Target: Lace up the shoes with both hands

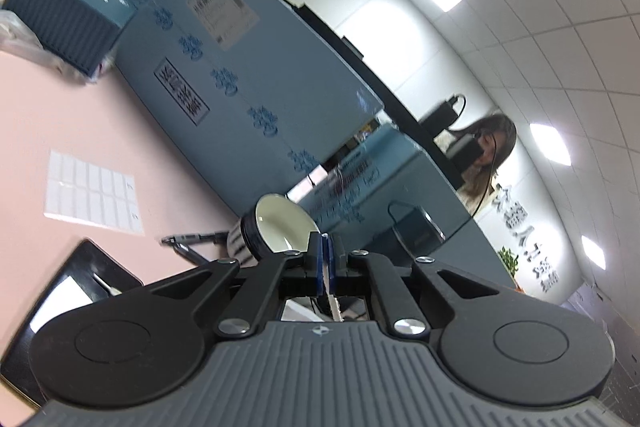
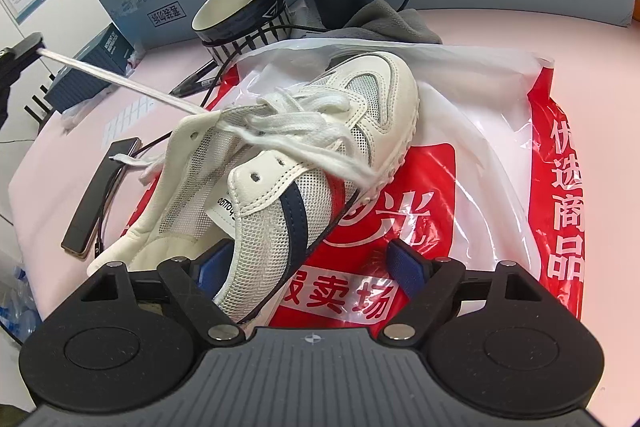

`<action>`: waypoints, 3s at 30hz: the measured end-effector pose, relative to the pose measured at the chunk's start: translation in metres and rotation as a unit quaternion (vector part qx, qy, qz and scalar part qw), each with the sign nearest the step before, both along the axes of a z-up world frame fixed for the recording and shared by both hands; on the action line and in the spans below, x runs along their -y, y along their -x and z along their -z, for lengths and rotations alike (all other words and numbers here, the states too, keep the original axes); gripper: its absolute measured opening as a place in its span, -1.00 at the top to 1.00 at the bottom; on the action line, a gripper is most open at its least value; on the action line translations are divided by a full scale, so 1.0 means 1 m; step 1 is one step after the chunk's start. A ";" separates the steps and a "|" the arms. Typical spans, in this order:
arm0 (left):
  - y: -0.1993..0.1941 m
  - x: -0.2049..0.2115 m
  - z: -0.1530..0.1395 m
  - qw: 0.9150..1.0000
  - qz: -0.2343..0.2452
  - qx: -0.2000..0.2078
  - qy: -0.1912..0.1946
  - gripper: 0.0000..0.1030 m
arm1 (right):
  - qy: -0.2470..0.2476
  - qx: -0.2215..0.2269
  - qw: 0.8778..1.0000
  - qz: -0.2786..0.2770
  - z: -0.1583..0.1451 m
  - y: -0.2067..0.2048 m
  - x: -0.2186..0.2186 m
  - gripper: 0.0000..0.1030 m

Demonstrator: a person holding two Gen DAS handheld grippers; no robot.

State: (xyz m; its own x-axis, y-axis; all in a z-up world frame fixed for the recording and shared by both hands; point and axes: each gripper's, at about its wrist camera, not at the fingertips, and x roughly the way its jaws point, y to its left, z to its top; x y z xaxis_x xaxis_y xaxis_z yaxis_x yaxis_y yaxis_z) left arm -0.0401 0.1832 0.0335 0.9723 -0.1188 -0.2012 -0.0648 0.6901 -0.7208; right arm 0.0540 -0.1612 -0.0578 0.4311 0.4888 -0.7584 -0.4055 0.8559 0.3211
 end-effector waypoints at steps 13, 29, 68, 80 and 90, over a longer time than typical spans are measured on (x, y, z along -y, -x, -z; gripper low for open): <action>0.029 -0.025 -0.020 0.998 -0.058 0.013 -0.015 0.96 | -0.003 0.000 1.000 0.003 0.001 0.000 0.000 -0.58; 0.059 -0.045 -0.025 0.993 -0.117 0.006 -0.023 0.96 | -0.003 0.001 1.000 0.004 0.002 0.001 -0.001 -0.62; 0.021 0.033 0.018 0.982 -0.002 -0.174 -0.076 -0.63 | -0.114 0.184 0.974 0.071 -0.103 0.026 0.067 -0.99; -0.012 0.022 0.036 0.977 -0.021 -0.192 -0.093 -0.64 | -0.197 0.296 0.935 0.004 -0.193 0.020 0.080 -0.99; -0.045 0.034 0.074 0.971 -0.032 -0.225 -0.069 -0.63 | -0.202 0.302 0.932 0.015 -0.197 0.013 0.074 -0.99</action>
State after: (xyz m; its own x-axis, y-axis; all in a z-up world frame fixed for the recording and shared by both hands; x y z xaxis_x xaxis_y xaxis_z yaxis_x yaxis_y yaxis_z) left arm 0.0052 0.1497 -0.0400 0.7865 -0.0026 -0.6176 -0.3983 0.7621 -0.5104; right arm 0.0408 -0.2350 0.1393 0.7373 0.6629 -0.1302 -0.5947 0.7283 0.3403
